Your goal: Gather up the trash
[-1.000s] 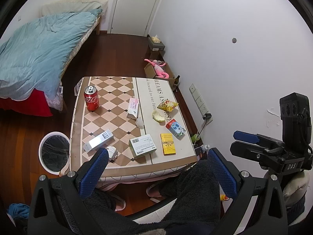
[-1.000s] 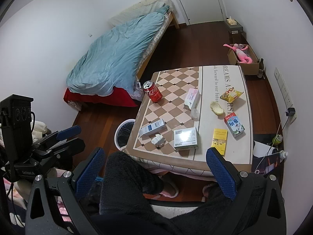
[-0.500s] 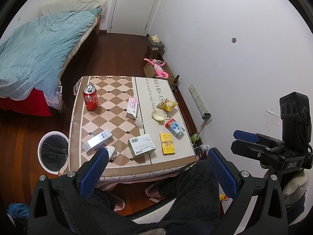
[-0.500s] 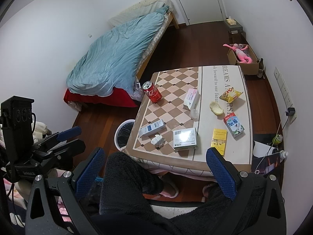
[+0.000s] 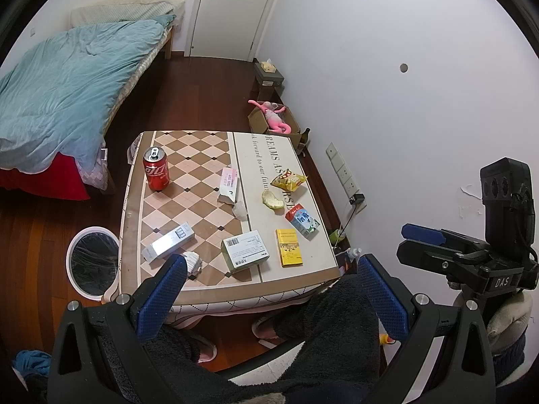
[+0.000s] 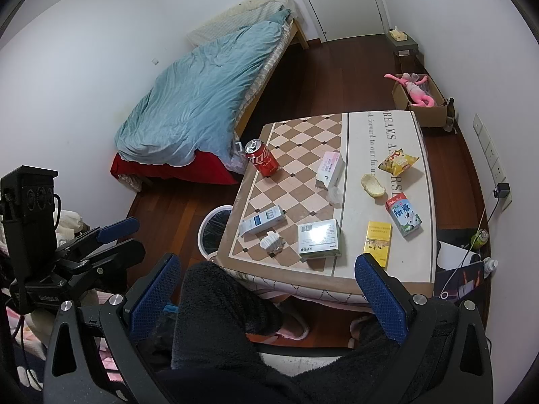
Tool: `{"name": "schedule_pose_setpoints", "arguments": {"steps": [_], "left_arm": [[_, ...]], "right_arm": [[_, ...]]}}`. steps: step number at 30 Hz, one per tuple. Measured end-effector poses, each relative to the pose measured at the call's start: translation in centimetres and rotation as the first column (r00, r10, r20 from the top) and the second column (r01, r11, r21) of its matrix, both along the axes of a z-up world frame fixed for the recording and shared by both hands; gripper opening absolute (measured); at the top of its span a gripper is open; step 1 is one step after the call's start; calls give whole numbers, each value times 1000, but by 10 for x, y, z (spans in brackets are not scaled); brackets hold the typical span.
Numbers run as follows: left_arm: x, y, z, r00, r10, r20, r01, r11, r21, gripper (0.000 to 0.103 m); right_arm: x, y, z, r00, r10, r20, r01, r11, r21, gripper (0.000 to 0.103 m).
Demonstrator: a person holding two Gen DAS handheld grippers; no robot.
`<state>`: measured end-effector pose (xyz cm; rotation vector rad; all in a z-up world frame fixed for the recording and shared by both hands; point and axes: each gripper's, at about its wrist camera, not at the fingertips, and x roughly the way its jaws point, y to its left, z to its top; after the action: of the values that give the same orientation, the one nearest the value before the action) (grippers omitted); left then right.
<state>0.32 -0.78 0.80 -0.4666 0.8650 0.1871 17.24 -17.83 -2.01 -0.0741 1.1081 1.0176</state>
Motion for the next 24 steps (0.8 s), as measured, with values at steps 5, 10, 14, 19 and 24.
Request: {"name": "schedule_pose_setpoints", "arguments": {"steps": [5,10,14,19,24], "left_arm": [[0,1,0,1000,-2,0,2,1000,-4,103],[0,1,0,1000,-2,0,2,1000,-4,103],[2,1,-5,1000,5,-9,-5,1000,6,103],[21,10,-38,985,139,-98,-115,970,213,103],[55,28,-115,939,238,-247,-138,922,363,103]], "right_arm": [[1,0,0,1000,1,-2,-1,1000,0,103],[0,0,0,1000,0,-4,0,1000,1,103],[1,-1,-1,1000,-7,-3,7,1000,-1,103],[13,-1,-25,992,-125,14,125,991,-53,103],[46,10,-103,955,-288,66,295,930,-219,103]]}}
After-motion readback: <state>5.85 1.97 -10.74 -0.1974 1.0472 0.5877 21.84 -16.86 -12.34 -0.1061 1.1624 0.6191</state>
